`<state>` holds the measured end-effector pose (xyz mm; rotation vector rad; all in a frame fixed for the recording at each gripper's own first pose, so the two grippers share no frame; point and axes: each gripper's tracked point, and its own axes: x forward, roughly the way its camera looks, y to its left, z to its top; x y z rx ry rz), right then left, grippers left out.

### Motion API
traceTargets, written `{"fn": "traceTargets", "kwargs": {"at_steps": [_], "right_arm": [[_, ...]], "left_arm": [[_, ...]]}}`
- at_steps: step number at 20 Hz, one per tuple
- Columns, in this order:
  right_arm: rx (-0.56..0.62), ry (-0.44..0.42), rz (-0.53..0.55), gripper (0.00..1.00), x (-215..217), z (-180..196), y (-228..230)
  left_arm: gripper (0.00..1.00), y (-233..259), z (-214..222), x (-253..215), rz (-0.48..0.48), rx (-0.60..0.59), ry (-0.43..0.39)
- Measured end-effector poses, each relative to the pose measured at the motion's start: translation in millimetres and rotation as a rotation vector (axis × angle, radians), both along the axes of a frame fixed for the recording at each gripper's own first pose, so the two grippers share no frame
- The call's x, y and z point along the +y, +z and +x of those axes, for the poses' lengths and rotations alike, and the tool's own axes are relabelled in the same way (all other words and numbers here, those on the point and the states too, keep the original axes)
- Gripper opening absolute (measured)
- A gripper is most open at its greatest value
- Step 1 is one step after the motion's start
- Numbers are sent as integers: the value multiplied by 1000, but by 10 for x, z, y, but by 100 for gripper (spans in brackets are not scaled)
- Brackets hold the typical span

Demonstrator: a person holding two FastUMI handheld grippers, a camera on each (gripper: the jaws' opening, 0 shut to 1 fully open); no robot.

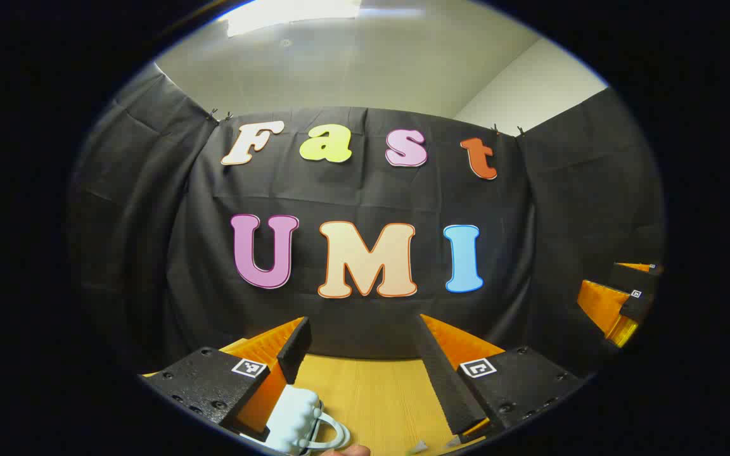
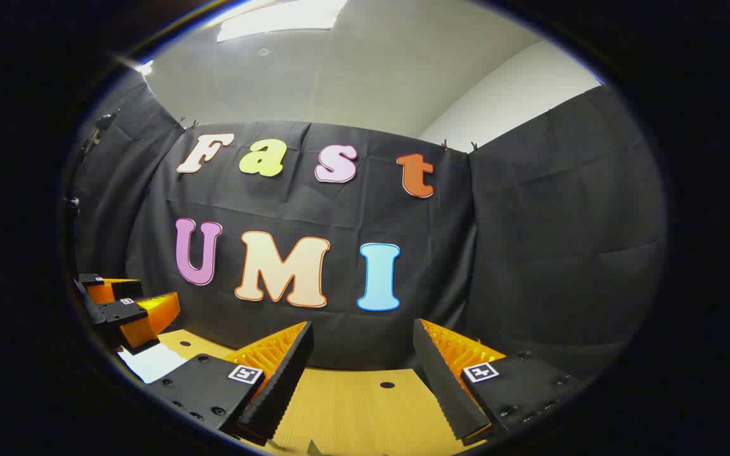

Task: First open the suitcase, pack the skin care products into it, and then close the suitcase.

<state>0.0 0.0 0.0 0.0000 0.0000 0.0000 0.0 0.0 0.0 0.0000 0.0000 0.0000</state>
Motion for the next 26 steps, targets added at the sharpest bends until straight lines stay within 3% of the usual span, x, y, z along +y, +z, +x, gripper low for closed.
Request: {"fn": "traceTargets", "kwargs": {"at_steps": [7, 13, 17, 20, 26], "right_arm": [[-22, 74, 93, 98, 157, 113, -104], [-13, 162, 70, 98, 274, 290, -177], [-7, 253, 88, 98, 390, 367, -314], [41, 271, 86, 99, 435, 466, -533], [103, 205, 67, 99, 456, 684, -739]], "left_arm": [[94, 70, 18, -69, 53, -39, -18], [94, -87, 14, -52, 86, 3, 10], [96, -434, 0, 217, 94, 105, 88], [96, -832, -29, 527, 106, 215, 140], [97, -1878, 35, 616, 111, 497, 41]]}}
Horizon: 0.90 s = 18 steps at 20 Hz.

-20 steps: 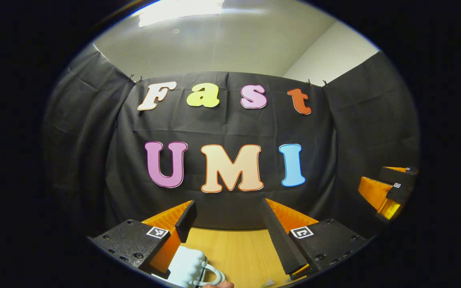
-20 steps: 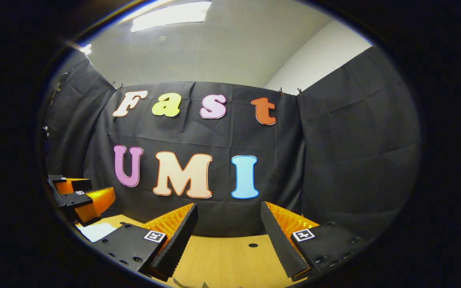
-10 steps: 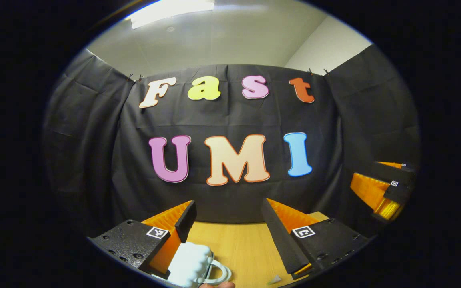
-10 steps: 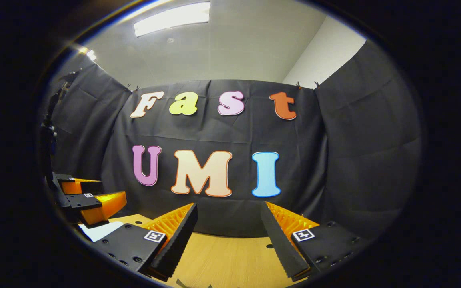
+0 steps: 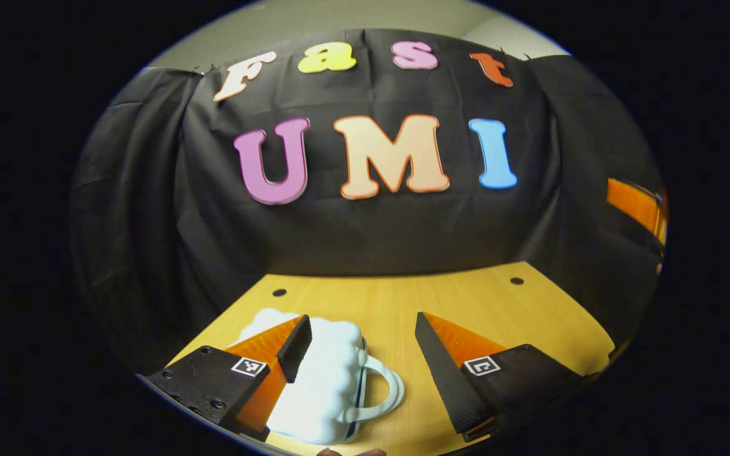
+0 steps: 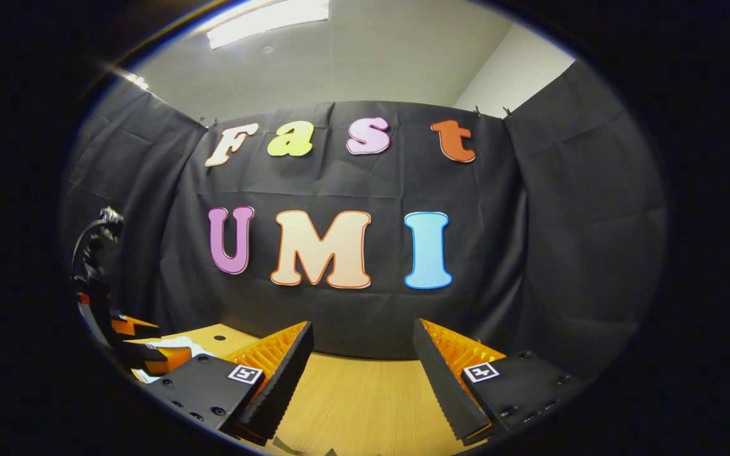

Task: First open the suitcase, pack the skin care products into it, and then close the suitcase.

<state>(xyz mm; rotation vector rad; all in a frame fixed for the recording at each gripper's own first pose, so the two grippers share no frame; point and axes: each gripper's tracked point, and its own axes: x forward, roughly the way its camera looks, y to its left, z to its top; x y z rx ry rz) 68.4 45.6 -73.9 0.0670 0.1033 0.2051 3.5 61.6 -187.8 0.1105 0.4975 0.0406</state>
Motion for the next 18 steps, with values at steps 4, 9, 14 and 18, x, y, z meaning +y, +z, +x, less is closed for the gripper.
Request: {"fn": "traceTargets", "kwargs": {"at_steps": [4, 9, 14, 18], "right_arm": [[85, -27, -32, 99, 21, 58, -209], [143, -76, -100, 99, -163, 58, -371], [166, -101, -163, 99, -309, 12, -382], [157, -98, -201, 99, -336, -48, -367]], "left_arm": [[97, -755, -95, -83, 9, 225, -67], [97, -1318, -191, -303, -33, 397, -111], [97, -1744, -182, -375, -65, 529, -83], [93, -1944, -94, -370, -128, 587, -46]]}}
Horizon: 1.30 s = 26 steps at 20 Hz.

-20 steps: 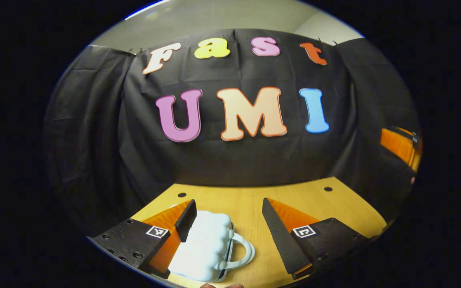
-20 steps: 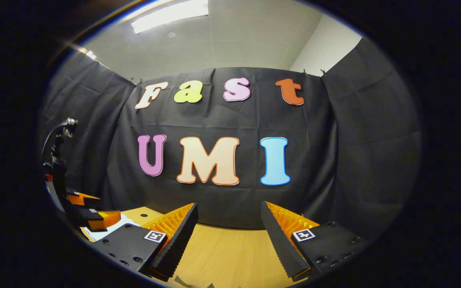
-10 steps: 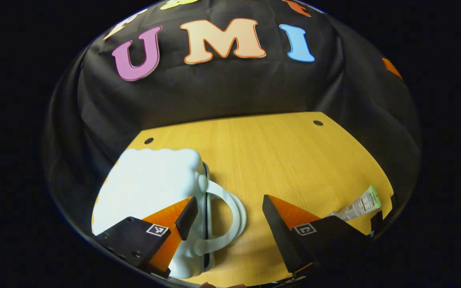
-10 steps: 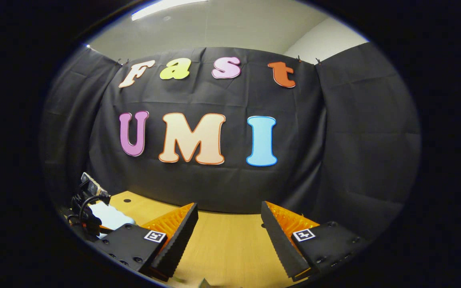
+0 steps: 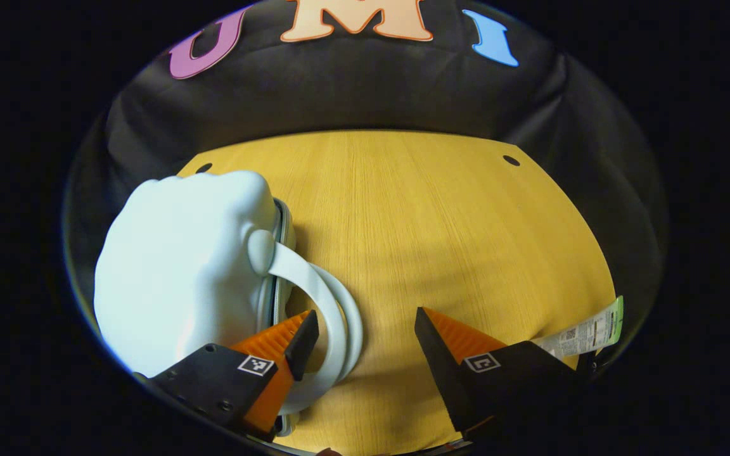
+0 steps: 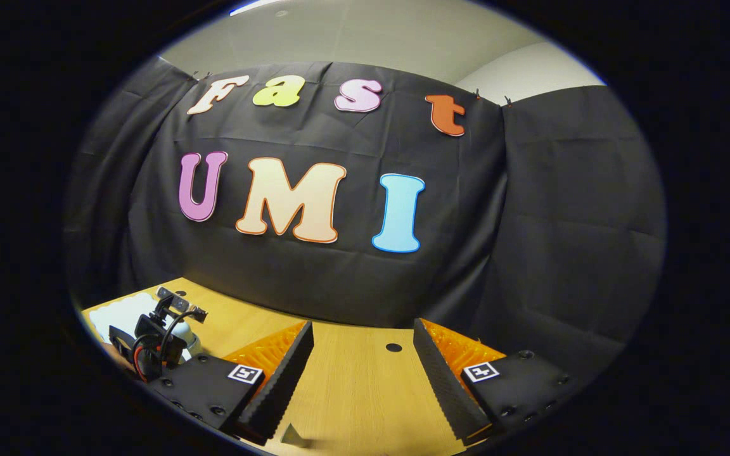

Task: First open the suitcase, pack the skin care products into it, and then close the suitcase.

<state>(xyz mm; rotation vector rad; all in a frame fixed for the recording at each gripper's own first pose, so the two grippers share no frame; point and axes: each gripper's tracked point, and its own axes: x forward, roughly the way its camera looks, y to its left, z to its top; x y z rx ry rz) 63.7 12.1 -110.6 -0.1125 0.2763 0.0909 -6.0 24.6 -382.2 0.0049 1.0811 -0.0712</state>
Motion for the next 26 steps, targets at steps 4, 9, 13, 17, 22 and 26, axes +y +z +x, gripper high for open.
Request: {"fn": "traceTargets", "kwargs": {"at_steps": [4, 9, 13, 17, 22, 26], "right_arm": [[-7, 24, -43, 99, 7, -86, -25], [-9, 42, -45, 99, -16, -120, -61], [-21, 45, -36, 99, -62, -137, -48], [-48, 48, -28, 99, -132, -149, 6], [-92, 81, 9, 99, -96, -117, 77], [-124, 103, 54, 99, 64, -82, 156]], "left_arm": [[68, -23, 64, 72, -16, 2, 35], [10, -39, 48, 189, -31, 28, 98], [4, -45, 53, 205, 19, 41, 70], [0, 73, 87, 184, 76, 11, 49], [0, 333, 126, 166, 78, -30, 57], [0, 719, 156, 127, 79, -91, 24]]}}
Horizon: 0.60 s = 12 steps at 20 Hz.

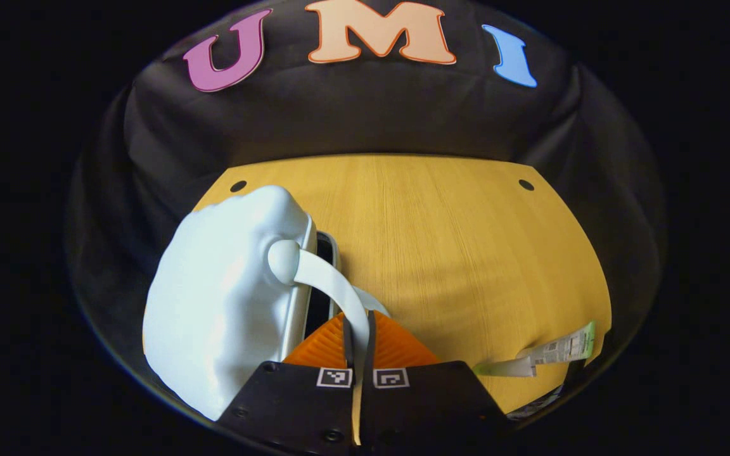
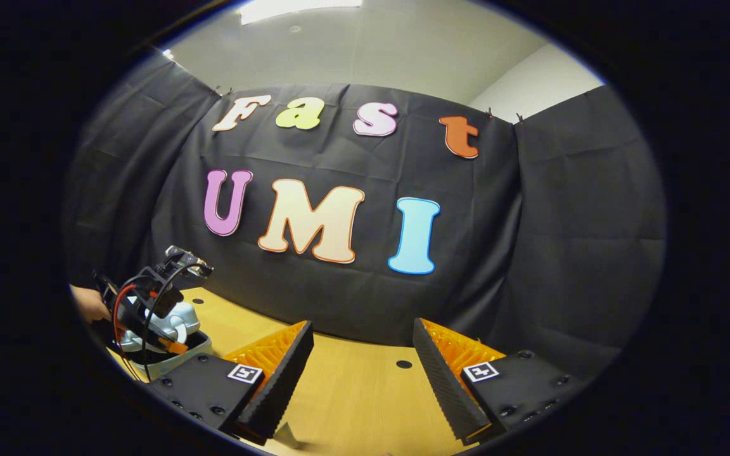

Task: First open the suitcase, pack the skin care products into it, and then close the suitcase.

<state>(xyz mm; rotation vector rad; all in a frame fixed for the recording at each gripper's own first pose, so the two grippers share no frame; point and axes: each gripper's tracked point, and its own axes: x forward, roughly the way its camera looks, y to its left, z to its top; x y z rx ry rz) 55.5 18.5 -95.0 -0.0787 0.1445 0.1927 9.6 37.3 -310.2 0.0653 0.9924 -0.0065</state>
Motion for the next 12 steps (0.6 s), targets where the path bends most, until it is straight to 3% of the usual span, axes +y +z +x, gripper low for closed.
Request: {"fn": "traceTargets", "kwargs": {"at_steps": [3, 7, 12], "right_arm": [[-3, -43, 27, 99, 180, -21, 31], [-17, -15, 49, 99, 692, -101, 47], [-12, 3, 54, 100, 1185, -215, 56]], "left_arm": [[0, 254, 2, 67, -41, -19, -49], [0, 717, -24, 237, -128, -81, -44], [0, 1141, 55, 730, -133, -151, -65]]}}
